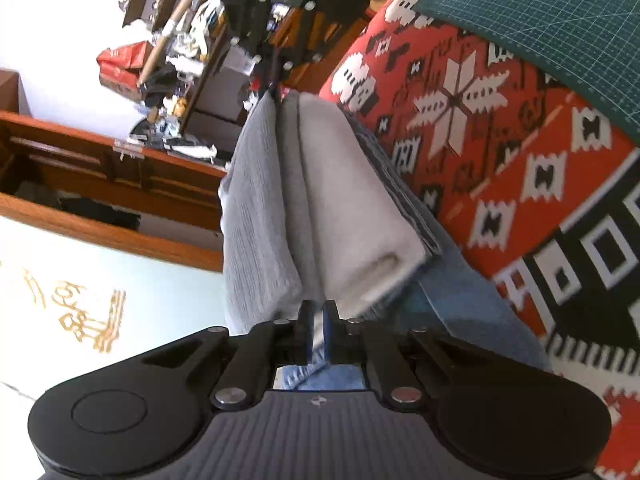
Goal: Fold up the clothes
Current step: 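Open both grippers and release the grey shirt on the stack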
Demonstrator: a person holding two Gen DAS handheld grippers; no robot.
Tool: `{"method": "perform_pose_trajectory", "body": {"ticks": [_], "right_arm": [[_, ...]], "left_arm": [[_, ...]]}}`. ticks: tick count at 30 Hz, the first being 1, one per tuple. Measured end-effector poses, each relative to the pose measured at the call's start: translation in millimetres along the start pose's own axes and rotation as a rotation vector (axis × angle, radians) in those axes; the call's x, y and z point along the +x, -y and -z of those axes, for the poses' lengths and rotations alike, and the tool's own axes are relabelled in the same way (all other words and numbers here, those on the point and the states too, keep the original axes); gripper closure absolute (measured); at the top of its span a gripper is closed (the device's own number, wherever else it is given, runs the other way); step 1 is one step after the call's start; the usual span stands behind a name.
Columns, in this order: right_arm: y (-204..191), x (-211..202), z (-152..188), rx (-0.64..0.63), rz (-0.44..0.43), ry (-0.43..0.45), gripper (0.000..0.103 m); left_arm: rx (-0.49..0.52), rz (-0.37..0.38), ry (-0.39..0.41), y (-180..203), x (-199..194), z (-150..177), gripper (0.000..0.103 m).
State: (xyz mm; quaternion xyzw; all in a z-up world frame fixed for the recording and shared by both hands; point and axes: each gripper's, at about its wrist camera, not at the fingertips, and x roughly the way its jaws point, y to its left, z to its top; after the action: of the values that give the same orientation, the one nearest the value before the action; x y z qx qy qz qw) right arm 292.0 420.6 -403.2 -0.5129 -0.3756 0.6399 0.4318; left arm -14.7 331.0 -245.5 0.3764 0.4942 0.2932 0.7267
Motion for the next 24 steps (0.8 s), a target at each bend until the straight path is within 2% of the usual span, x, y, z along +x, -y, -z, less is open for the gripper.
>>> {"method": "perform_pose_trajectory", "body": {"ticks": [7, 12, 17, 21, 24], "right_arm": [[5, -30, 4, 0.072, -0.050, -0.083, 0.099], [51, -33, -20, 0.299, -0.079, -0.147, 0.099], [104, -16, -57, 0.674, -0.157, -0.197, 0.099], [144, 18, -78, 0.985, -0.236, -0.210, 0.099], [160, 51, -88, 1.075, -0.311, -0.198, 0.099]], "left_arm": [[-0.064, 0.002, -0.019, -28, -20, 17, 0.098], [-0.243, 0.010, -0.014, -81, -20, 12, 0.096], [-0.514, 0.121, -0.010, -133, 7, 1, 0.096], [-0.811, 0.247, -0.043, -162, 40, 5, 0.098], [-1.009, 0.330, -0.072, -177, 64, 9, 0.099]]}}
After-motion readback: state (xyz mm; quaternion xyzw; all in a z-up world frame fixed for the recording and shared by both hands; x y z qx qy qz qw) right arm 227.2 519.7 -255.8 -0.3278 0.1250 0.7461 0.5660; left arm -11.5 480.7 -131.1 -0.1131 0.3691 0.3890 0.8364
